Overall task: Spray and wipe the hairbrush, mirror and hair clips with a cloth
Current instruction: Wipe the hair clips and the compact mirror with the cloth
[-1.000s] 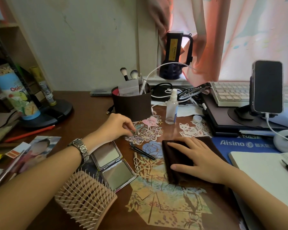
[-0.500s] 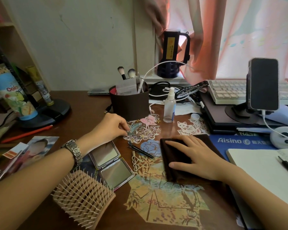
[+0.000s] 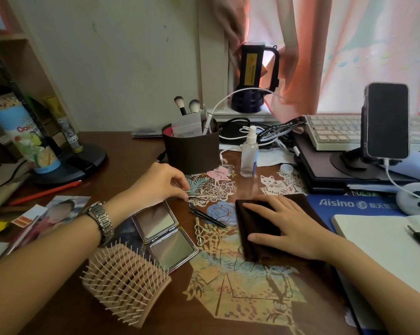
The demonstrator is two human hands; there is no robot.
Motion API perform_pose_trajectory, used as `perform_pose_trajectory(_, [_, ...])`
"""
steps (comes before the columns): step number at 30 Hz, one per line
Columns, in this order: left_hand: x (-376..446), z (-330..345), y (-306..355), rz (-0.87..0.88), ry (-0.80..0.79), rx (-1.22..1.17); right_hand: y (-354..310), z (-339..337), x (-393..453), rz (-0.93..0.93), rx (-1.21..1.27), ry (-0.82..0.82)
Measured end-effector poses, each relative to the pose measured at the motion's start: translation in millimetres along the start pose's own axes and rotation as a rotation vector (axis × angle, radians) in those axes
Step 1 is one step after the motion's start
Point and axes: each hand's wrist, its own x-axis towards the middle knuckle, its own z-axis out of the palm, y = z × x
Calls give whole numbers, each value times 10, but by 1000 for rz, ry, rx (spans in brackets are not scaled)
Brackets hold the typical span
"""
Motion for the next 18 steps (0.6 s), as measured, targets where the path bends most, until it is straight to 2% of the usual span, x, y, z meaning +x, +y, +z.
perform_pose_trajectory(4, [-68,-37,101,13,-22,-68,3,10,3,-7,7,9])
perform_pose_trajectory(9, [-86,4,127,-43,-194,-27,12,3,9,-9,32,17])
perform_pose_trajectory(18, [-19,41,232,-43,-208,-34,24,-118,201,-3,91,43])
